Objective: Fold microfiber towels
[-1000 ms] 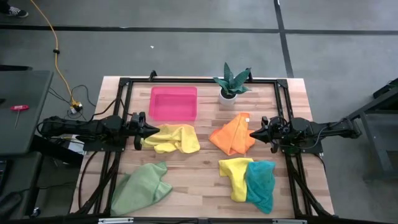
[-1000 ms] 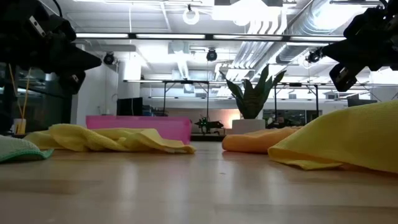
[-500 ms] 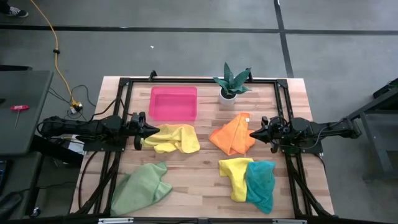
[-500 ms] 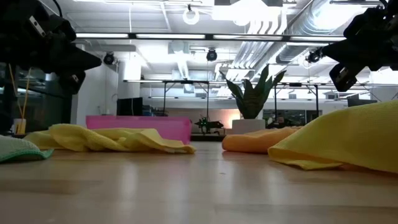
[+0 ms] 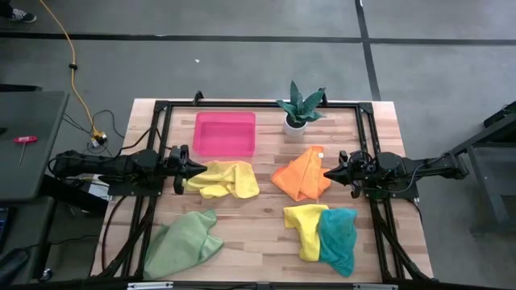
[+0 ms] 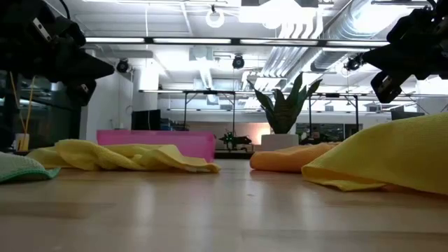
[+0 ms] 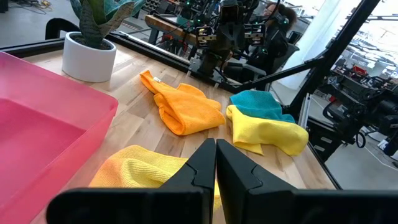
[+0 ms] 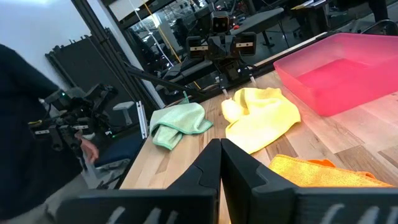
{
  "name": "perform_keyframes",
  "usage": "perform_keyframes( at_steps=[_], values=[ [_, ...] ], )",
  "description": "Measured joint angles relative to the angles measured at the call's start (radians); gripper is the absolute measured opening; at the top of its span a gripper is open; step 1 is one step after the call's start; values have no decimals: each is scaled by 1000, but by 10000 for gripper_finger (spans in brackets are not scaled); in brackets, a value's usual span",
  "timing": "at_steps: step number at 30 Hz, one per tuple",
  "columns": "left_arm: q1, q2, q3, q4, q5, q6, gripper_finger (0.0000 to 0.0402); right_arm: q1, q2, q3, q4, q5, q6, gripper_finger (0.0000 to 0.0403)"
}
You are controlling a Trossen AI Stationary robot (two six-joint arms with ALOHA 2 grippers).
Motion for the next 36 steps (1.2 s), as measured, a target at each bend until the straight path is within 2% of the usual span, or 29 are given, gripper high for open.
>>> perform_keyframes(
  at_steps=[28,32,36],
  values=[
    [0,0,0,3,0,-2,3,0,0,0,0,0,0,0],
    [0,0,0,116,-30,-88,3,0,0,0,0,0,0,0],
    [0,1,0,293,-140,-210,3,0,0,0,0,0,0,0]
  ],
)
